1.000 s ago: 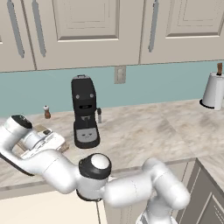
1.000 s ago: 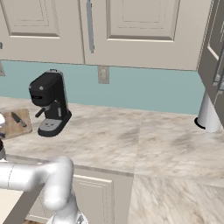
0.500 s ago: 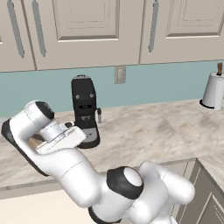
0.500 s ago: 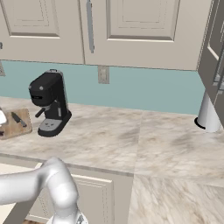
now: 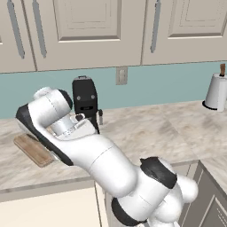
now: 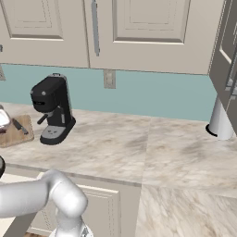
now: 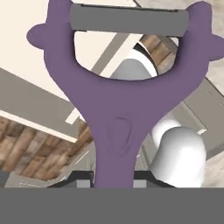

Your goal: Open the drawer on the left and place the cutting tools on the cutting board.

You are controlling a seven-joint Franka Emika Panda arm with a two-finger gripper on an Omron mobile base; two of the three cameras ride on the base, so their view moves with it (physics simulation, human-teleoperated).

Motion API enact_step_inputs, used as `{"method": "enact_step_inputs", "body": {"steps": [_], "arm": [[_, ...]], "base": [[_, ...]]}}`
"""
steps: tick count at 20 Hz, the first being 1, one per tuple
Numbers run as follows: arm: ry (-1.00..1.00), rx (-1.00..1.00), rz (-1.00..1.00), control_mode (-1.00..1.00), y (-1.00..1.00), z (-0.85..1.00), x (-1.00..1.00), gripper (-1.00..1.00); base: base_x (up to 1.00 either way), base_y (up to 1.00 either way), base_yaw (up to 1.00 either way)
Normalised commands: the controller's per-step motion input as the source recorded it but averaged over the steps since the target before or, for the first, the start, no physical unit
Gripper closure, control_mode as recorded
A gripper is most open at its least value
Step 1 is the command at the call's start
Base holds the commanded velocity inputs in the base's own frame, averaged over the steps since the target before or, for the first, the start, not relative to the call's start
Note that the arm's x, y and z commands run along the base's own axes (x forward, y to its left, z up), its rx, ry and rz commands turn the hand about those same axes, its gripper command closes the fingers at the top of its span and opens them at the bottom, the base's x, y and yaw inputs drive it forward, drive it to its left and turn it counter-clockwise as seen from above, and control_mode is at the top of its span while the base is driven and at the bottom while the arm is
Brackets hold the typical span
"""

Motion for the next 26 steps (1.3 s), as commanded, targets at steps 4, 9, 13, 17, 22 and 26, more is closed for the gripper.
{"method": "enact_step_inputs", "body": {"steps": [4, 9, 13, 17, 22, 26], "arm": [[-0.3, 0.0, 0.01, -1.0, 0.0, 0.0, 0.35, 1.0], [-0.39, 0.01, 0.05, -1.0, 0.0, 0.0, 0.23, 1.0], [-0.35, 0.04, 0.06, -1.0, 0.0, -0.01, 0.41, 1.0], [-0.29, 0.1, 0.08, -1.0, 0.0, -0.03, 0.6, 1.0], [-0.16, 0.15, 0.08, -1.0, 0.0, -0.02, 0.5, 1.0], [-0.05, 0.15, 0.09, -1.0, 0.04, -0.15, 0.35, 1.0]], "base": [[0.0, 0.0, 0.0], [0.0, 0.0, 0.0], [0.0, 0.0, 0.0], [0.0, 0.0, 0.0], [0.0, 0.0, 0.0], [0.0, 0.0, 0.0]]}}
